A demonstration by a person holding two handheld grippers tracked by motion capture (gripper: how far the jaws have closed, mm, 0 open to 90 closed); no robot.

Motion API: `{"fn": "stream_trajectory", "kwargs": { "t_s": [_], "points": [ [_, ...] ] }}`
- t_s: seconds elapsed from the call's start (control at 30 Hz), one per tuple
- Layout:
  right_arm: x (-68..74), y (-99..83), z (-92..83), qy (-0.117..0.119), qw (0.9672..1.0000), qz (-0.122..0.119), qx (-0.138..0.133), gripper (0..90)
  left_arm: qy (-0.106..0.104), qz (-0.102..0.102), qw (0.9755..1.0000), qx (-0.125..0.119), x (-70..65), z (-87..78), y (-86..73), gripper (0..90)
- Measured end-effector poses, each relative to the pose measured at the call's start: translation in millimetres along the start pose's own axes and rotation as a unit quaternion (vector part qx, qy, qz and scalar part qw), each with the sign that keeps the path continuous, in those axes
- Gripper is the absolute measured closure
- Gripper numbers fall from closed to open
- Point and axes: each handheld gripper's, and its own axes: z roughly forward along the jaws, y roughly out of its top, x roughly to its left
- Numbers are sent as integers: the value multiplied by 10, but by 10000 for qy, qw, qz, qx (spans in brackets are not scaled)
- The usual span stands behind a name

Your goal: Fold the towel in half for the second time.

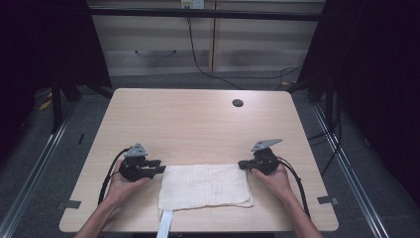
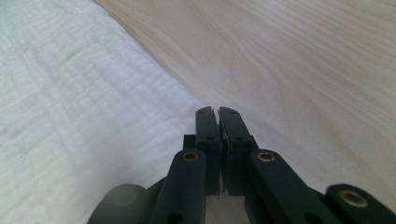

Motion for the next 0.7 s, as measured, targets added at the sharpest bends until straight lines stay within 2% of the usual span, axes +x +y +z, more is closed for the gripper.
{"fn": "stream_trajectory", "kwargs": {
  "t_s": [0.03,0.1,0.2,0.3,0.37,0.4,0.47,0.53,0.57,0.6,0.7],
  "points": [
    [1,3,2,-3,10000,3,4,879,-128,-39,9999,56,31,24,21,622],
    [-3,6,6,-3,10000,4,0,879,0,109,9998,181,31,88,48,588],
    [-1,9,6,-7,10000,8,19,878,-166,149,9996,192,24,186,69,579],
    [2,9,4,-16,10000,8,21,878,-108,299,9990,309,0,235,74,571],
    [1,8,4,-14,10000,4,25,878,-152,333,9985,410,-19,267,56,555],
    [4,8,6,-21,10000,-19,12,878,-124,437,9982,394,-36,273,37,553],
    [9,10,6,-45,10000,-49,15,878,-84,488,9980,390,-59,265,26,553],
    [10,10,6,-51,10000,-44,18,878,-18,637,9971,423,-88,251,12,586],
    [11,10,5,-63,10000,-30,24,878,-144,671,9968,406,-91,247,4,646],
    [14,9,4,-65,10000,2,28,878,-205,758,9960,417,-109,235,-8,743],
    [5,2,3,-31,10000,64,2,878,-227,784,9957,438,-137,231,-9,831]
  ]
}}
